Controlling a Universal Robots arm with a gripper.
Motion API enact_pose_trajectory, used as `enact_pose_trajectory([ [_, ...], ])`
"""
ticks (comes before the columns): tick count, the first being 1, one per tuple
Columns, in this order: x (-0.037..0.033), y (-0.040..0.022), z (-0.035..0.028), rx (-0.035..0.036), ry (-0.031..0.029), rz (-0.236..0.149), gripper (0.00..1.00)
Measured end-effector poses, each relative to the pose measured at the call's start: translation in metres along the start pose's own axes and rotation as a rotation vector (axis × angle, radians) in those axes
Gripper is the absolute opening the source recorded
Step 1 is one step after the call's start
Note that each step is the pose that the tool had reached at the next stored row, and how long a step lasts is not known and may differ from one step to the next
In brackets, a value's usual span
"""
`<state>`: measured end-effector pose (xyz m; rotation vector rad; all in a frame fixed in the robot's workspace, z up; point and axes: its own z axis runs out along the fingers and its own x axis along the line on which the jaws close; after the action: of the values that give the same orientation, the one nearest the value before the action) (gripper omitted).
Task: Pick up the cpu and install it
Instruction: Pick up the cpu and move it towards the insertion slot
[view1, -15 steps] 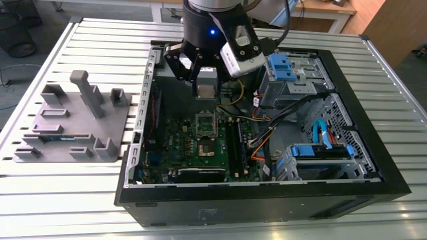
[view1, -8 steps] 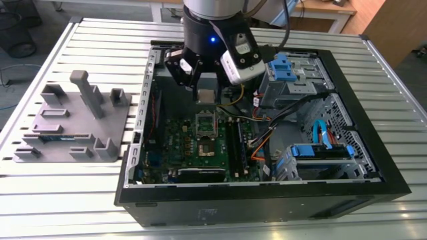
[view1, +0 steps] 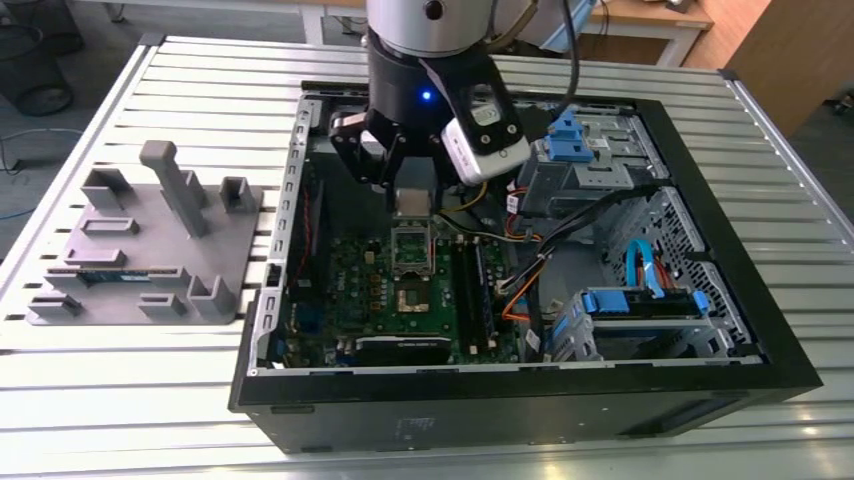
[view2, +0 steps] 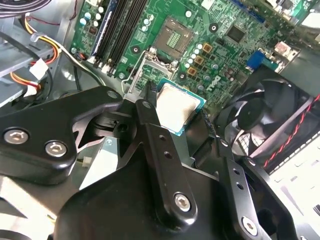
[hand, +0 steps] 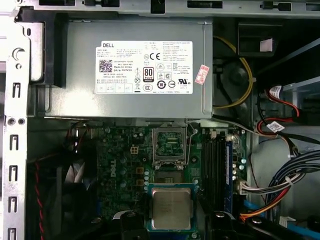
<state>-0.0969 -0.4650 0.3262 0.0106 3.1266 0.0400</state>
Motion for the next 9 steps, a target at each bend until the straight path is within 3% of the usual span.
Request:
enact_pose_trajectory([
  [9, -0.0003, -0.0107, 0.0081, 0.0000, 0.0000, 0.000, 0.47],
])
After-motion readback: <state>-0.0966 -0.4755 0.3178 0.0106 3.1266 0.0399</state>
